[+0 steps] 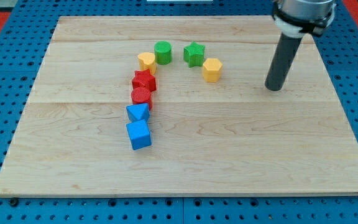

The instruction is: Move the green star to the right of the green circle

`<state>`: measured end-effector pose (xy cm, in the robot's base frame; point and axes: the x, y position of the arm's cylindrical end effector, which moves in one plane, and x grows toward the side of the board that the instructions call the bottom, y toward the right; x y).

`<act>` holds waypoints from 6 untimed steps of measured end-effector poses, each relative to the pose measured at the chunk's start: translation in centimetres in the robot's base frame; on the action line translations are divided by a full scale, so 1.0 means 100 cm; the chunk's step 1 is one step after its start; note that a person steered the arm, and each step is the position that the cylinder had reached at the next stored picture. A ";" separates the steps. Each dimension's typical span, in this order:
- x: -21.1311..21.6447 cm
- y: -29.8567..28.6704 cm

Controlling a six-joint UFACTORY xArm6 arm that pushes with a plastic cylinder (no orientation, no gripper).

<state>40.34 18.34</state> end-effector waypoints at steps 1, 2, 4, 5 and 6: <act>-0.013 -0.001; -0.058 -0.023; -0.081 -0.057; -0.078 -0.084; -0.078 -0.088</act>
<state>32.58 9.58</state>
